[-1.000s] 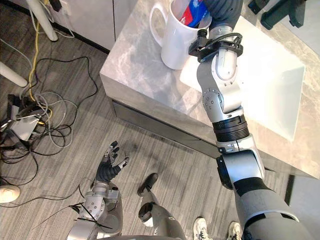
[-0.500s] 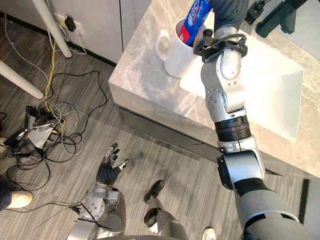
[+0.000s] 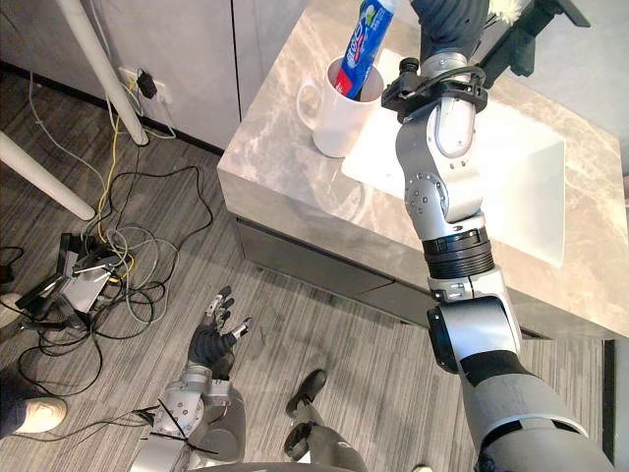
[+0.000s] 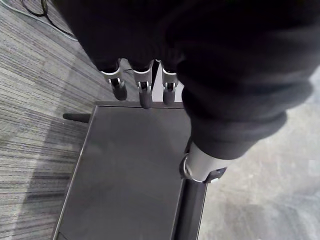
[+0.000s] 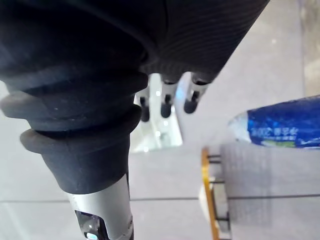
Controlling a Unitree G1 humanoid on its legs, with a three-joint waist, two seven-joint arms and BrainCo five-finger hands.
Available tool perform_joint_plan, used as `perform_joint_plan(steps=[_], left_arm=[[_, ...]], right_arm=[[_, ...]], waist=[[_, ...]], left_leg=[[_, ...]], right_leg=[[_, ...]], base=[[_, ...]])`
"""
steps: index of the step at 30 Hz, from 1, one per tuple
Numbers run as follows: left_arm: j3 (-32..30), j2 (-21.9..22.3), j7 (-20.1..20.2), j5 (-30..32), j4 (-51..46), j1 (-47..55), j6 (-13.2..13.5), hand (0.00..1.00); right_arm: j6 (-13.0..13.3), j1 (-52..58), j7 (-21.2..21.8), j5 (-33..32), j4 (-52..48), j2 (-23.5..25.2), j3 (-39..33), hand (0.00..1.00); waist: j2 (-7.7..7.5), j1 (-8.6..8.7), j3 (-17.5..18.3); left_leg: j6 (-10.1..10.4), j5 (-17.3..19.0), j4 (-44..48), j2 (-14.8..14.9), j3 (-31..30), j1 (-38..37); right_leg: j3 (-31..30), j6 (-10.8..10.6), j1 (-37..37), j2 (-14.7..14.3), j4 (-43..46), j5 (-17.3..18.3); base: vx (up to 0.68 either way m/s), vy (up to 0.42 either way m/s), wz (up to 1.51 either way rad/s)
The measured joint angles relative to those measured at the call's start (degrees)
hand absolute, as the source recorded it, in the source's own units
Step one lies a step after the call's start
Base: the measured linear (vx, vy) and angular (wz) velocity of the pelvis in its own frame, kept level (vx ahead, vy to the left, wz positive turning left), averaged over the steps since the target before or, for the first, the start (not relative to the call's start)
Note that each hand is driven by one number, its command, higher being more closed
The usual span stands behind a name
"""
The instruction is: Organize washtable
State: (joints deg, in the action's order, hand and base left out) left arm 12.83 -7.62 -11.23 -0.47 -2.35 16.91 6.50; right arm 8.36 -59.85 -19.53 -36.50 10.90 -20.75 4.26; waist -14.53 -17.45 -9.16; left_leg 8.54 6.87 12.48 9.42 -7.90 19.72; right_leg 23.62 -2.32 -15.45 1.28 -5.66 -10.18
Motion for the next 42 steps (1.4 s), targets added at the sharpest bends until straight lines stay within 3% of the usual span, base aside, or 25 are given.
perform_joint_plan(steps=[8, 10, 15, 19, 24, 28, 34, 39, 42], left_arm=[[-1.5, 0.5, 0.1, 1.1, 0.2, 1.7, -0.1, 0.0], [-2.5, 0.5, 0.0, 2.5, 2.0, 2.3, -0.1, 0.0], [-4.5, 1.0, -0.2, 6.3, 6.6, 2.3, -0.6, 0.0], [-7.7, 2.6, -1.3, 10.3, 9.3, 2.8, -0.9, 0.0], [-10.1, 3.9, -1.2, 14.2, 13.1, 3.0, -0.9, 0.0], [-10.3, 4.0, -1.2, 15.2, 14.7, 3.0, -0.7, 0.0], [-5.5, 3.2, -1.0, 14.9, 16.6, 4.0, -0.5, 0.0], [0.0, 3.0, 3.7, 9.0, 16.6, 4.3, 0.7, 0.0], [0.2, 4.1, 3.9, 7.0, 16.5, 4.5, 1.2, 0.0]], right_arm=[[0.2, 4.1, 0.8, -1.3, -2.5, -4.7, -2.5, 0.0], [1.5, 7.1, 1.0, -1.6, -5.7, -5.9, -5.1, 0.0], [4.7, 22.7, 1.3, -1.7, -11.0, -7.1, -15.5, 0.0], [5.0, 39.1, 1.3, -0.7, -13.9, -4.0, -28.0, 0.0], [5.1, 55.6, -1.0, 6.6, -13.9, 3.7, -42.9, 0.0], [2.9, 64.1, -4.5, 15.3, -1.8, 9.0, -47.3, 0.0], [1.4, 70.9, -4.3, 16.2, 18.4, 18.7, -46.5, 0.0], [-3.0, 71.8, -3.0, 16.6, 35.8, 24.4, -38.3, 0.0], [-5.5, 72.5, -1.0, 19.9, 41.0, 25.3, -33.5, 0.0]], waist=[[0.46, 2.37, 2.7], [0.87, 3.95, 4.4], [2.51, 5.69, 7.7], [4.4, 7.95, 9.3], [6.76, 11.14, 11.2], [7.21, 12.96, 11.7], [7.73, 13.36, 11.8], [9.91, 13.39, 11.1], [11.58, 13.21, 10.6]], left_leg=[[-0.3, 1.0, 1.7, -0.4, 0.5, -2.1], [-0.5, 1.2, 1.8, -1.1, 0.6, -2.8], [-1.3, 1.6, 1.3, -2.2, 2.1, -5.5], [-2.0, 2.0, 0.2, -2.8, 3.9, -8.6], [-2.2, 2.0, -1.7, -3.0, 5.0, -11.7], [-2.5, 1.8, -2.7, -3.2, 5.3, -12.4], [-2.7, 1.7, -3.1, -3.4, 5.7, -13.3], [-2.9, 2.6, -2.4, -3.4, 6.6, -14.6], [-3.2, 2.8, -2.4, -3.5, 6.4, -15.3]], right_leg=[[-0.6, -0.1, 2.6, 0.1, 0.0, 0.3], [-0.9, 0.4, 3.3, 0.7, 0.0, 1.0], [-2.7, 0.4, 4.8, 1.7, 0.0, 1.1], [-4.0, 0.1, 6.5, 2.4, 0.0, 1.4], [-5.1, 0.2, 8.0, 2.6, 0.0, 1.7], [-5.5, 0.2, 8.2, 2.8, 0.0, 1.8], [-5.7, 0.0, 9.0, 3.1, 0.0, 1.7], [-6.2, -0.9, 10.9, 3.4, 0.0, 2.4], [-6.0, -0.9, 11.8, 3.7, -0.1, 2.7]], base=[[0.03, 0.063, -0.02], [0.02, 0.104, 0.04], [0.03, 0.083, -0.15], [0.01, 0.066, -0.2], [0.03, 0.03, -0.12], [0.01, 0.011, -0.03], [0.0, 0.003, -0.01], [-0.02, 0.027, -0.01], [-0.02, 0.032, 0.06]])
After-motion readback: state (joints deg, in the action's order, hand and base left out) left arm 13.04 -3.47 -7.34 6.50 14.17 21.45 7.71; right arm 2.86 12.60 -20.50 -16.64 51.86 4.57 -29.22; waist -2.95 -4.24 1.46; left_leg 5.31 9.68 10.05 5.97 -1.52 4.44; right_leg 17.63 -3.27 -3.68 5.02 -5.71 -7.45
